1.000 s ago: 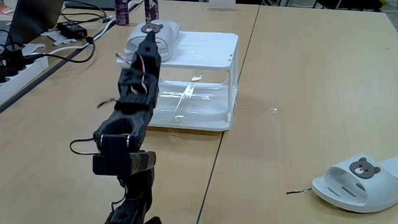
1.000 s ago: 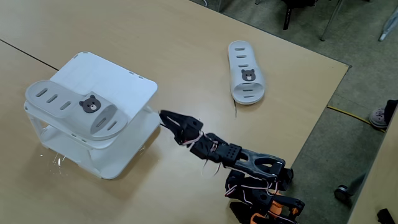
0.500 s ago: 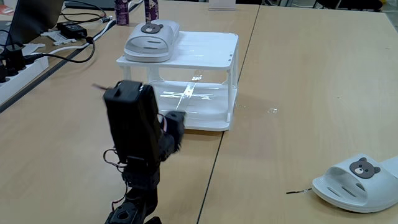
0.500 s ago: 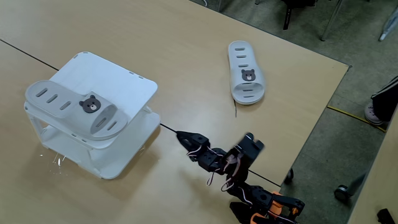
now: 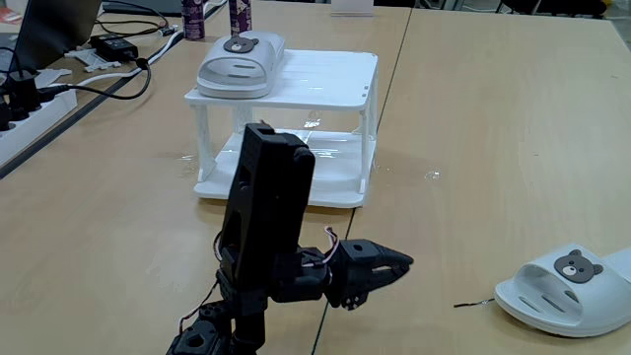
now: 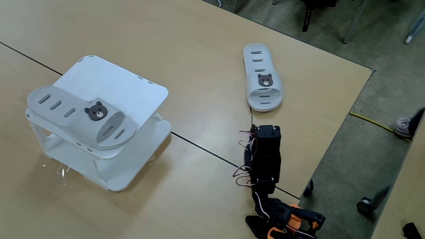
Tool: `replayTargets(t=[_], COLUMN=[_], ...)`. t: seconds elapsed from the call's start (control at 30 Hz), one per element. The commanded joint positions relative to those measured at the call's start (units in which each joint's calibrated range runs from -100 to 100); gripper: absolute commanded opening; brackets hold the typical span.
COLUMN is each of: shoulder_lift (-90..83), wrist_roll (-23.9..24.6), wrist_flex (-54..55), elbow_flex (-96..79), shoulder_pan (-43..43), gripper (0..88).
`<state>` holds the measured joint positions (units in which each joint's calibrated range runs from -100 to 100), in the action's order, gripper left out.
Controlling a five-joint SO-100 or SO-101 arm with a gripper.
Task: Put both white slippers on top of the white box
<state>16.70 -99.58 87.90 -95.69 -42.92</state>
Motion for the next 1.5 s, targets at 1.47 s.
replayTargets(t=[1.47], shoulder_lift=[22.4], wrist_roll=[-0.4], wrist_flex=[-29.4], elbow_flex=[73.5], shoulder_pan=[-7.1], gripper=[28.4])
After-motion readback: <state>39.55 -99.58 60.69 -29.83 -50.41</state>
